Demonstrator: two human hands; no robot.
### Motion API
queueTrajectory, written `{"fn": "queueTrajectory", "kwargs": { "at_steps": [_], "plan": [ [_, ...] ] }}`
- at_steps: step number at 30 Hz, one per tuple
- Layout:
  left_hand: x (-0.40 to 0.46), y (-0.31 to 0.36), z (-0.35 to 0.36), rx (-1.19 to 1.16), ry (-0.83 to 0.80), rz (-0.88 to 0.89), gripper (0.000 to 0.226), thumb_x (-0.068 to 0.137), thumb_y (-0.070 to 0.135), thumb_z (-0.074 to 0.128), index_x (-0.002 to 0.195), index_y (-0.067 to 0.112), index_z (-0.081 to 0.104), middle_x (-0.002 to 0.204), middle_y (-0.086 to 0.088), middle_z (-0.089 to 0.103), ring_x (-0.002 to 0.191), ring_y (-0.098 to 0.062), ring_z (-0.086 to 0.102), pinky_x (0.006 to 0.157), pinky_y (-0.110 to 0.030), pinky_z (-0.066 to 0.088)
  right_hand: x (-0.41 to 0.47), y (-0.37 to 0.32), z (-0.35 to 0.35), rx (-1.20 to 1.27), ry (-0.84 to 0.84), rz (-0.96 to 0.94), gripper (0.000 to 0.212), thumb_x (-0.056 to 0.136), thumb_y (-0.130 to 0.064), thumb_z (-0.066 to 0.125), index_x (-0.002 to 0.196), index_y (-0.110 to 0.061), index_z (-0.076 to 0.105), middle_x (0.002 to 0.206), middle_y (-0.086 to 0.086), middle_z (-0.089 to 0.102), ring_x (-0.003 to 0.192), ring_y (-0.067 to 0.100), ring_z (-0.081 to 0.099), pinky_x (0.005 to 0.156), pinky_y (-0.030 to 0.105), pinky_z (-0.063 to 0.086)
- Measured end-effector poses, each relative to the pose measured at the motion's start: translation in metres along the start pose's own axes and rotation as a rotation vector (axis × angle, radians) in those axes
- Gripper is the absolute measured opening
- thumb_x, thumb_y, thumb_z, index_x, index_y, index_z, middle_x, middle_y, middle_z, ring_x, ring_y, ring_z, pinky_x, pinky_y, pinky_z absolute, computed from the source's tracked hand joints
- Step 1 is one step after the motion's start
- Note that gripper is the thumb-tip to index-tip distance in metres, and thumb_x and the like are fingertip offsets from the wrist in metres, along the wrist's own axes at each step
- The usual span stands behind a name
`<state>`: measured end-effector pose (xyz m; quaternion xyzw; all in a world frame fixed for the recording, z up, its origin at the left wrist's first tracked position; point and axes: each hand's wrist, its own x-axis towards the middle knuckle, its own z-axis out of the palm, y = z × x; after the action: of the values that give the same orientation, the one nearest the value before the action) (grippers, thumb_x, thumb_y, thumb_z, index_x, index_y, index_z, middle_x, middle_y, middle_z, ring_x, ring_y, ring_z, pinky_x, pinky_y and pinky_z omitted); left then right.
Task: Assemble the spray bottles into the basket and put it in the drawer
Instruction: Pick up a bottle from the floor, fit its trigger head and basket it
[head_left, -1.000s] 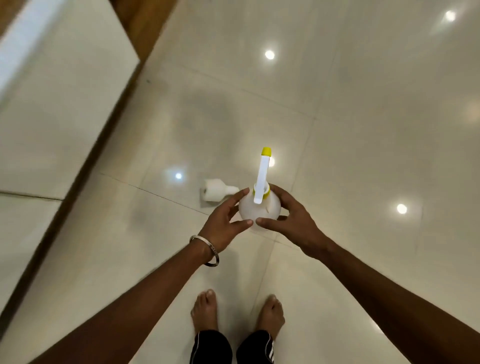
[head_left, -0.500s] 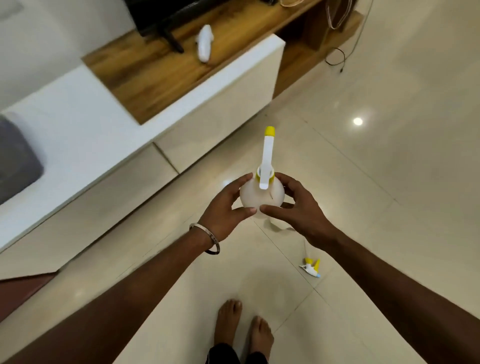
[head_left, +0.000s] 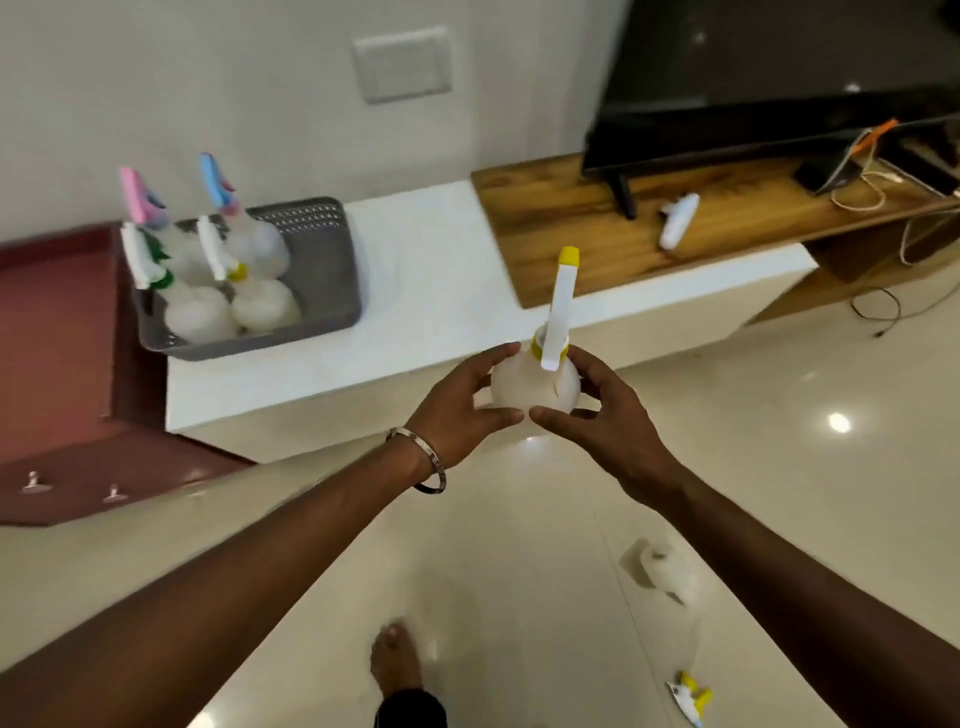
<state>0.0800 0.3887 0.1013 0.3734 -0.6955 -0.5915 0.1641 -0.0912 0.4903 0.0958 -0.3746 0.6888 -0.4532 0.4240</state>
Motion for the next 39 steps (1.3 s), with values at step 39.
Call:
{"fn": "queueTrajectory", "kwargs": {
  "at_steps": [39],
  "plan": [
    [0.128, -0.095, -0.224, 0.084, 0.803, -0.388, 0.058, 0.085, -0.003, 0.063, 0.138, 0.013, 0.047, 0.135, -0.007, 0.040, 0.120, -0.024, 0.051, 0.103, -0.017, 0.038, 0.320, -0.056, 0.244, -0.780, -0.404, -0.310, 0.080, 0.076, -0.052, 0.077, 0.143, -0.021, 0.046, 0.141, 0.001, 0.055, 0.136, 0.024, 0.043, 0.118, 0.056, 0.006]
  ]
}}
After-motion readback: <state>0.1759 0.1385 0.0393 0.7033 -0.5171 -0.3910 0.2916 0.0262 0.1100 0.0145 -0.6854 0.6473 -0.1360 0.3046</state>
